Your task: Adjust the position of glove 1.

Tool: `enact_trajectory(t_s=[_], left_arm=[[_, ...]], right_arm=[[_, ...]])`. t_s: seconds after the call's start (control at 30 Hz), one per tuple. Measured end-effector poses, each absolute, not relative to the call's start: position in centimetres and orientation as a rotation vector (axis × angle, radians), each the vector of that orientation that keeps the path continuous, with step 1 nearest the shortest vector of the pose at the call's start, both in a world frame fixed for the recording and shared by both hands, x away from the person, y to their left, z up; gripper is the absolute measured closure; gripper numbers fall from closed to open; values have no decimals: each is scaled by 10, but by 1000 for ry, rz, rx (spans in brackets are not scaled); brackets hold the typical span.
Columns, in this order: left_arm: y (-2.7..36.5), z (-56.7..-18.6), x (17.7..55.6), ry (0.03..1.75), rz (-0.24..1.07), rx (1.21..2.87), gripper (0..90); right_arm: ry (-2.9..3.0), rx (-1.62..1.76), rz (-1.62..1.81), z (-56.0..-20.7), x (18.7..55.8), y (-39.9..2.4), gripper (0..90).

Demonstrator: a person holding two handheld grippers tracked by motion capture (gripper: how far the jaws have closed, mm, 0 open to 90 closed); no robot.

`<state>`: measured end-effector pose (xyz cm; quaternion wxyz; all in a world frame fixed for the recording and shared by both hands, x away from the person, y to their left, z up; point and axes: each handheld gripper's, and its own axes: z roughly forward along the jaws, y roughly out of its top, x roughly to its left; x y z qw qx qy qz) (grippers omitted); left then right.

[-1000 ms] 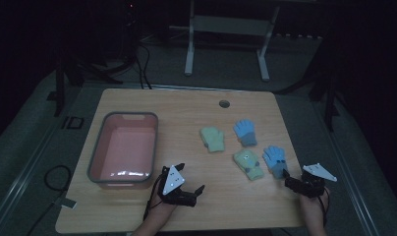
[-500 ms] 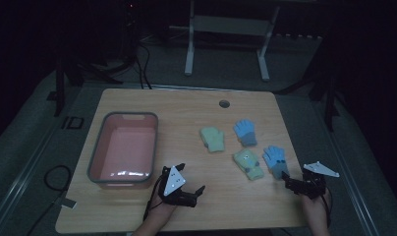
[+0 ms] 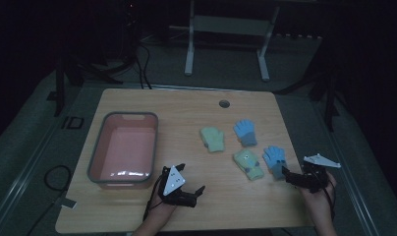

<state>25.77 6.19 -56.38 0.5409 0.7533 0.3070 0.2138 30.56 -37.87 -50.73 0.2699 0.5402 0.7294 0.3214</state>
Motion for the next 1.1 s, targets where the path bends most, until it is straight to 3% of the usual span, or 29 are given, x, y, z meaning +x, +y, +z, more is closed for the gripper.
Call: enact_trajectory(t_s=[0.07, 0.67, 1.1], left_arm=[[62, -564, 258, 728, 507, 1790, 1], [62, -564, 258, 726, 508, 1792, 2], [62, -564, 258, 723, 511, 1793, 2]], right_arm=[[1988, 1455, 874, -501, 307, -378, 157], [1957, 1354, 1012, -449, 333, -351, 160], [2007, 1296, 1013, -432, 352, -327, 159]])
